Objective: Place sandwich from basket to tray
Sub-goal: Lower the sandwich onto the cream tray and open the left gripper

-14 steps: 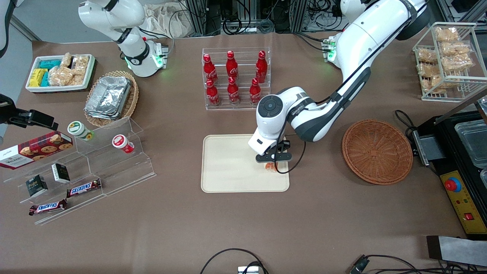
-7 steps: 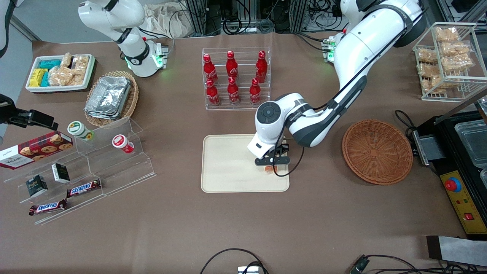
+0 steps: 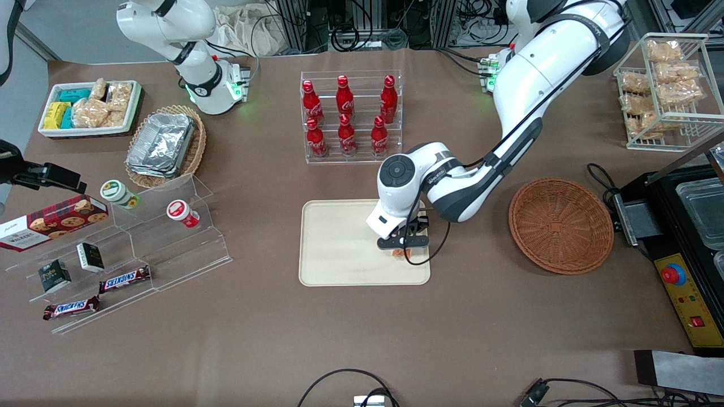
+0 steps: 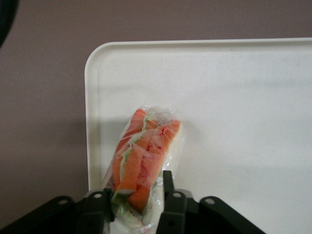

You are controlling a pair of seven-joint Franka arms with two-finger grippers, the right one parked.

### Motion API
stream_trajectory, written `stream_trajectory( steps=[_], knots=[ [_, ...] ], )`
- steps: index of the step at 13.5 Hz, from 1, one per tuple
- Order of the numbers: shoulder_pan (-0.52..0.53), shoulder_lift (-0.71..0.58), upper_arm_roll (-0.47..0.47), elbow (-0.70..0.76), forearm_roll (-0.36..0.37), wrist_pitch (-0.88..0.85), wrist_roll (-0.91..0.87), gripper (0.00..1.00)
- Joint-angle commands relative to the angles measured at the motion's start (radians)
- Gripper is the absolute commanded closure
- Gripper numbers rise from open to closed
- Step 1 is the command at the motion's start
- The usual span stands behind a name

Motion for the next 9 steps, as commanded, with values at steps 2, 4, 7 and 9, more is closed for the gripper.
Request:
stream_trajectory(
  steps=[2, 4, 7, 9],
  knots=[
    [-0.018, 0.005, 0.005, 0.049, 0.023, -0.024, -0.025, 0.44],
    [-0.012, -0.016, 0.003, 0.051, 0.025, -0.034, -0.072, 0.44],
    [-0.001, -0.080, 0.000, 0.074, 0.008, -0.128, -0.126, 0.42],
    [0.013, -0.119, -0.002, 0.123, -0.018, -0.194, -0.158, 0.27]
  ],
)
